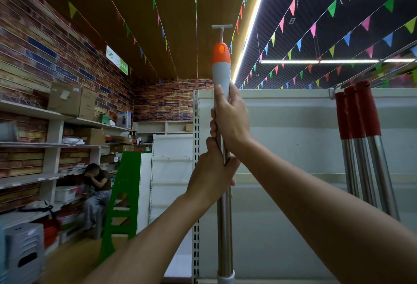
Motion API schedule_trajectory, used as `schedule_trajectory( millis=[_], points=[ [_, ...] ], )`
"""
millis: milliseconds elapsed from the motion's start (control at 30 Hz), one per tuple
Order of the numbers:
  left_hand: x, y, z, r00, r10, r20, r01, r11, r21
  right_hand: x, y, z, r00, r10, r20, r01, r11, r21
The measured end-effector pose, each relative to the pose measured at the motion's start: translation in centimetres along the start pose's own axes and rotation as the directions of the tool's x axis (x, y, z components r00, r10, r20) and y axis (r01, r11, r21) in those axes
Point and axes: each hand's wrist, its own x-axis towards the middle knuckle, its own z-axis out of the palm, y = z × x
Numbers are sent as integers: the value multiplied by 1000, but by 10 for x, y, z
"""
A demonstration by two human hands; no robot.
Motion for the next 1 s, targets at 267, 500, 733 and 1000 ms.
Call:
schedule_trajectory(
  millis=[267,500,733,1000],
  points=[
    [3,-4,8,1000,-24,-7,24,1000,-19,-1,6,-4,998,56,5,-56,998,9],
    [0,-12,14,1000,-7,-22,7,1000,-12,-8,13,-1,1000,17,-13,-17,998,-52],
    [6,-10,5,999,-9,33,12,995,-99,-1,9,7,998,10,-64,-22,984,-178],
    [11,-4,-5,999,-23,45,29,992,-121,10,9,11,999,15,-38,-18,997,-71]
  ],
)
